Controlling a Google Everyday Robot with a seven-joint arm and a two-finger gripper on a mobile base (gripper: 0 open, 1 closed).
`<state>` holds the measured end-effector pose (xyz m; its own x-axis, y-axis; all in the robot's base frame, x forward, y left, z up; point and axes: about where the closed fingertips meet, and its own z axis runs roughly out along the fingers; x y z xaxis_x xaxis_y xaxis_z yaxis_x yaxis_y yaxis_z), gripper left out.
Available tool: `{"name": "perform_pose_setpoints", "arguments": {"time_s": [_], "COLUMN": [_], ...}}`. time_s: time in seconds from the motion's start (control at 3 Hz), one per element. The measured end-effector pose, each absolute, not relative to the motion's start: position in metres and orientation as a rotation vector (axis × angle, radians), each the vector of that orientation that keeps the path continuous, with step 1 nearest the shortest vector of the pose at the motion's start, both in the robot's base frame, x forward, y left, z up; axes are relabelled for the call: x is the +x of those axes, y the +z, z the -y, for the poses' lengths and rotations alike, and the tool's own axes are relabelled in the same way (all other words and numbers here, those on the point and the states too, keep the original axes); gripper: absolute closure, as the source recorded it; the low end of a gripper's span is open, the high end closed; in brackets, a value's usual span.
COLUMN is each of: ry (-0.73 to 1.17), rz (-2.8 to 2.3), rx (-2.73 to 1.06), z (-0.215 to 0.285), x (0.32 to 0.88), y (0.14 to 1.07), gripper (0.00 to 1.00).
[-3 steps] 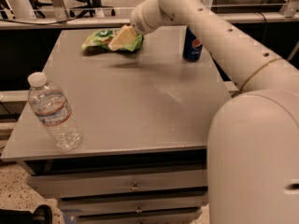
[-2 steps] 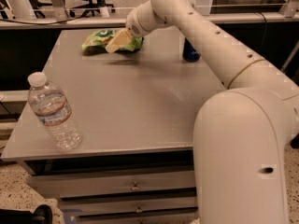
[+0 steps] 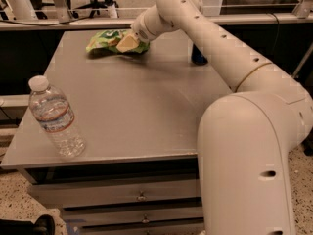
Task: Move green rice chip bag near water bottle
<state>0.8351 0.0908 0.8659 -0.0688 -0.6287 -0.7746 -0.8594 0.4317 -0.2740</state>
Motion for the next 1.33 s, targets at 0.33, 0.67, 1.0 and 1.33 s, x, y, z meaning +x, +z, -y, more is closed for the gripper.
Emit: {"name": "perform_pose_setpoints", "arguments": {"time_s": [0.33,0.67,1.0,1.33], "ry": [0.319,0.336,0.368,0.416], "rz": [-1.762,-1.737,-1.7,-1.671], "rx": [-1.295,-1.32,-1.355,-1.373], "z": [-0.09,-0.088,-0.09,-0.094], "x": [0.827,0.804,0.768,0.723], "y": [0.873,0.884,0.898,0.914], "gripper": [0.63,0.86,1.0,1.0]}}
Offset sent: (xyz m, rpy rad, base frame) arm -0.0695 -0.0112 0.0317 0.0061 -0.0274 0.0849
